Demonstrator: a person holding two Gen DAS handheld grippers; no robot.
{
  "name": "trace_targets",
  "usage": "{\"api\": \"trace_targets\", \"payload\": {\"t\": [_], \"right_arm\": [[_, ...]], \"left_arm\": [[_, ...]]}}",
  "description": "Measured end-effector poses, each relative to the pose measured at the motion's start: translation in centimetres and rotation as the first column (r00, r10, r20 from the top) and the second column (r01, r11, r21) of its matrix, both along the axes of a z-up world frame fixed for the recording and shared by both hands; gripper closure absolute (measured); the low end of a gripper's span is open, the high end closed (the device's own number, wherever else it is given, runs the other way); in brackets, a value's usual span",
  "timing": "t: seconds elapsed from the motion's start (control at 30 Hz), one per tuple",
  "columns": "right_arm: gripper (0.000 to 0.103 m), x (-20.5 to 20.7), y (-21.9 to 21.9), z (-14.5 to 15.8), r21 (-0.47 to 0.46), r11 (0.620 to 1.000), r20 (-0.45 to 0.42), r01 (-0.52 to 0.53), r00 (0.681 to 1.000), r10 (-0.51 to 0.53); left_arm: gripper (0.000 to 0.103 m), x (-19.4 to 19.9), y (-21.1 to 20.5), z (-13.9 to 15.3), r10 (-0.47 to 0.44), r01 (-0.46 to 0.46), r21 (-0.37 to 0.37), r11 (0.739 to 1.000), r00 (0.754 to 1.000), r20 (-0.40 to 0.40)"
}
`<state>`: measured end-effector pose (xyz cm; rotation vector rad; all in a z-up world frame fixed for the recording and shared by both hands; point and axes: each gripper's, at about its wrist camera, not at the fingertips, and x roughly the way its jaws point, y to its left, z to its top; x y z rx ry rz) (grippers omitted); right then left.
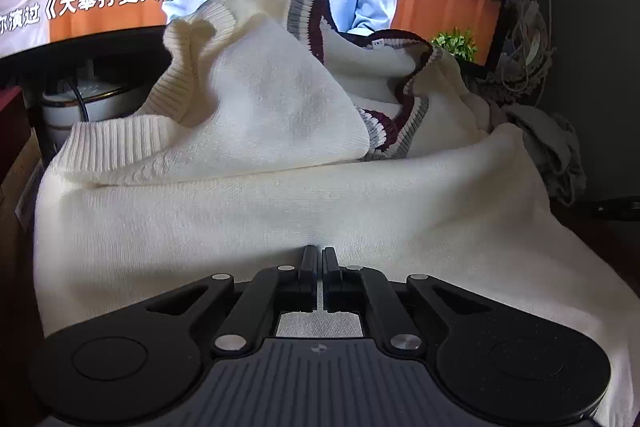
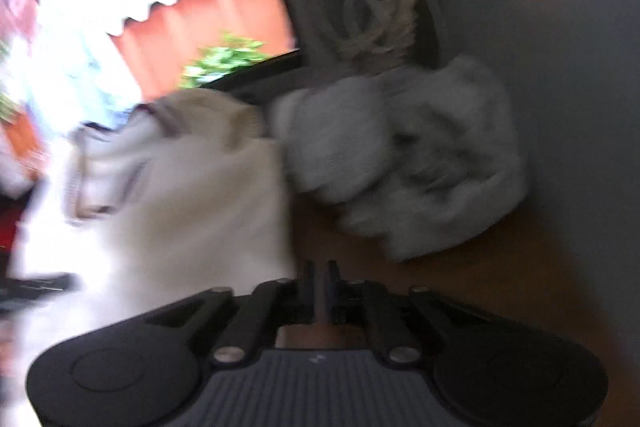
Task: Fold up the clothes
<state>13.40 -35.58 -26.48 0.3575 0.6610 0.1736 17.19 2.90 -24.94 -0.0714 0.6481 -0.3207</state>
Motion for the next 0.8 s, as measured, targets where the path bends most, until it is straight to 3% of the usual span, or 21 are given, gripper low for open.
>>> {"api": "trace_targets", "payload": {"t": [0.03,0.07,0.17,0.2,0.27,0.3,0.43,0.53,0.63,0.73,0.8], "right_arm": [[0.061,-0.2,0.6,-0.1,-0.02,1.0,-0.012,-0.005,1.0,0.005],[0.057,-0.3,1.1,-0.3,-0.043,0.999,-0.015,-0.013,1.0,0.013],[0.058,-0.4,2.6,-0.9,-0.084,0.995,-0.016,-0.05,0.999,0.049],[0.059,-0.4,3.0,-1.0,-0.09,0.993,-0.006,-0.071,0.998,0.07],[0.088,-0.5,4.1,-0.9,-0.135,0.985,-0.007,-0.11,0.994,0.11],[0.096,-0.6,4.8,-0.9,-0.185,0.976,0.0,-0.114,0.993,0.116],[0.097,-0.8,5.6,-0.4,-0.34,0.938,0.02,-0.068,0.997,0.079],[0.097,-0.5,3.5,-0.7,-0.26,0.964,0.017,-0.045,0.999,0.052],[0.096,-0.5,4.0,-0.5,-0.26,0.965,0.026,-0.04,0.998,0.049],[0.093,-1.0,4.3,0.0,-0.255,0.966,0.039,-0.03,0.998,0.041],[0.092,-1.8,4.3,0.7,-0.245,0.969,0.065,-0.015,0.997,0.032]], "left_arm": [[0.099,0.0,-0.1,0.0,0.0,0.0,0.006,1.0,1.0,0.002],[0.099,0.0,-0.1,0.0,-0.001,0.001,0.006,1.0,1.0,0.002],[0.099,0.0,0.2,0.0,-0.001,0.001,-0.002,1.0,1.0,0.0],[0.099,0.0,0.3,-0.1,-0.002,0.002,-0.006,1.0,1.0,-0.001],[0.099,0.1,0.2,-0.1,-0.002,0.002,-0.001,1.0,1.0,0.001],[0.099,0.0,0.2,-0.1,-0.002,0.002,0.004,1.0,1.0,0.003],[0.099,0.1,0.4,-0.2,-0.004,0.004,0.005,1.0,1.0,0.003],[0.098,0.1,0.7,-0.3,-0.008,0.008,-0.013,1.0,1.0,-0.002],[0.099,0.3,1.0,-0.2,-0.015,0.014,-0.034,0.999,1.0,-0.014],[0.094,0.3,2.1,0.4,-0.022,0.014,-0.113,0.993,0.997,-0.075],[0.092,-0.6,3.0,1.4,-0.018,0.005,-0.175,0.985,0.997,-0.074]]}}
